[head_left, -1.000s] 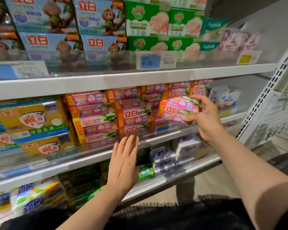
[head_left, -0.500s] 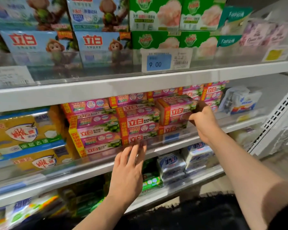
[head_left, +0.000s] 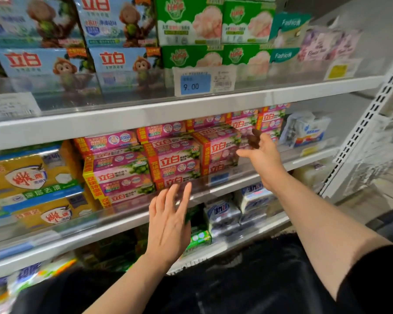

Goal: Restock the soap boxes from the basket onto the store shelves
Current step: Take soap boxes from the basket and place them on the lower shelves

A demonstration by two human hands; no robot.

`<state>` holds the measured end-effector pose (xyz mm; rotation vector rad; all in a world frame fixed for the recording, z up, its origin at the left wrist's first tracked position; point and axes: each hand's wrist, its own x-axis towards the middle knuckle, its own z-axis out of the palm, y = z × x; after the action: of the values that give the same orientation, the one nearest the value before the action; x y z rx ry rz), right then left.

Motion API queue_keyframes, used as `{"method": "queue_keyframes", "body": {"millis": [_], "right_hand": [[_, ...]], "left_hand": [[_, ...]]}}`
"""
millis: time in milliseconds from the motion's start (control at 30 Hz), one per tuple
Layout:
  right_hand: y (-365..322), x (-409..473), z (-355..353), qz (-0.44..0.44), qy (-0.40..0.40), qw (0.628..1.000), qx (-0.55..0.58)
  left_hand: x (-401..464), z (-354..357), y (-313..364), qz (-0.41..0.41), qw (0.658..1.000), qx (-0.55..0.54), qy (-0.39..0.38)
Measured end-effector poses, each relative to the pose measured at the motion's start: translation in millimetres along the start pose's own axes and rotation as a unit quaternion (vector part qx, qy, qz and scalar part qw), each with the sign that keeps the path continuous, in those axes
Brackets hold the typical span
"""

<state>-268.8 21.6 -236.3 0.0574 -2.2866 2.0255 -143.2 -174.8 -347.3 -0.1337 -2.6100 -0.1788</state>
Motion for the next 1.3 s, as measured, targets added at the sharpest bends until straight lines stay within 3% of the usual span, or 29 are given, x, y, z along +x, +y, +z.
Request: {"method": "queue_keyframes", "body": {"millis": [267, 400, 500, 633, 767, 900, 1067, 1133, 1300], "right_hand": [[-49, -58, -124, -0.103, 0.007, 0.978, -0.179], [-55, -109, -219, -0.115, 0.055, 0.957, -0.260], [-47, -159, -282, -0.090, 0.084, 0.943, -0.310], [-21, -219, -341, -0.025, 0.127, 0.914, -0.385], [5, -267, -380, 0.035, 0.155, 0.893, -0.422], [27, -295, -401, 0.072, 0.158, 0.894, -0.413], [60, -312, -410, 0.106, 0.187, 0.903, -0.373], [69, -317, -413, 0.144, 0.166, 0.897, -0.383], [57, -323, -415, 0.220, 0.025, 0.889, -0.400]], "left_hand": [[51, -39, 104, 0.142, 0.977, -0.125, 0.094], [81, -54, 183, 0.239, 0.942, -0.186, 0.144], [91, -62, 240, 0.317, 0.911, -0.225, 0.138], [85, -64, 310, 0.405, 0.877, -0.255, 0.048], [63, -54, 363, 0.461, 0.850, -0.234, -0.096], [44, -32, 386, 0.369, 0.880, -0.138, -0.266], [46, -7, 384, 0.313, 0.877, -0.014, -0.365], [48, 3, 386, 0.316, 0.865, -0.008, -0.389], [50, 13, 390, 0.318, 0.847, -0.001, -0.426]]}}
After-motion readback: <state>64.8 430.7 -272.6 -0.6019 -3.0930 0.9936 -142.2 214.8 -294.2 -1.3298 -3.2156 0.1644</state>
